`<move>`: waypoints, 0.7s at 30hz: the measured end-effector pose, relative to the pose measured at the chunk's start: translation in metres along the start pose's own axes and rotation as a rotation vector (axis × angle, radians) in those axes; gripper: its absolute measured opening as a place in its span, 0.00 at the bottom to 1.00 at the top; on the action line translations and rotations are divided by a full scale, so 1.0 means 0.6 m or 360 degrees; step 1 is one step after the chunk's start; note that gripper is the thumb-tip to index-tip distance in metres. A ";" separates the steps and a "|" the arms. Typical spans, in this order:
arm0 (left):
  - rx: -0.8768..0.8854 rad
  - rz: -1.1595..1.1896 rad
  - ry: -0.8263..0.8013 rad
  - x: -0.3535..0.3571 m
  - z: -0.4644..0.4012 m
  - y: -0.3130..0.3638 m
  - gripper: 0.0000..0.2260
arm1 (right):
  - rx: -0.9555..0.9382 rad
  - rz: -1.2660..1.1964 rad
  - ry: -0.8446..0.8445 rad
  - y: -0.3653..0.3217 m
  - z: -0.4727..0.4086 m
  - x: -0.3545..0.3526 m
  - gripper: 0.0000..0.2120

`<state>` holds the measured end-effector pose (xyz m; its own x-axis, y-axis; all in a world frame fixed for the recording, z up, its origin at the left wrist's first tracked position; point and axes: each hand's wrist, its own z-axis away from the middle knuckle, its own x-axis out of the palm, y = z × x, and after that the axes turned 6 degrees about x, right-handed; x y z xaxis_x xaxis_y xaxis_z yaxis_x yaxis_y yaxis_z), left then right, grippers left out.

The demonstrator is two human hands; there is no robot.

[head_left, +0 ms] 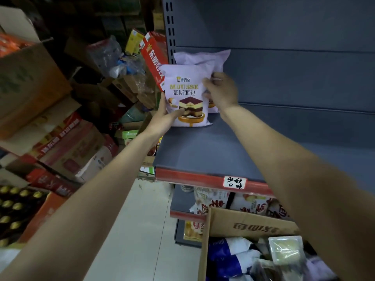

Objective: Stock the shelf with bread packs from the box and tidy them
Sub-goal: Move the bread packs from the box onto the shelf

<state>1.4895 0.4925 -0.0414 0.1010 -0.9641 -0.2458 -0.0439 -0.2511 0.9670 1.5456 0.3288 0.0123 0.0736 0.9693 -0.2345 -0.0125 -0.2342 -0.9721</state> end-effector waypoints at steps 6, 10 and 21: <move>0.0130 -0.0425 0.0491 0.027 0.056 0.031 0.25 | -0.0302 0.0322 0.0008 0.042 0.105 -0.069 0.17; 0.0269 -0.0599 0.0514 0.067 0.143 0.053 0.16 | -0.0694 0.0746 -0.0008 0.085 0.197 -0.131 0.15; 0.0949 -0.0927 0.0034 0.276 0.406 0.016 0.11 | -0.0493 0.1284 -0.0035 0.287 0.478 -0.359 0.12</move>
<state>1.2637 0.3090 -0.0894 0.2890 -0.6655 -0.6882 -0.4971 -0.7187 0.4862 1.2413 0.1010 -0.1060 0.1396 0.4986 -0.8555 0.2201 -0.8580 -0.4642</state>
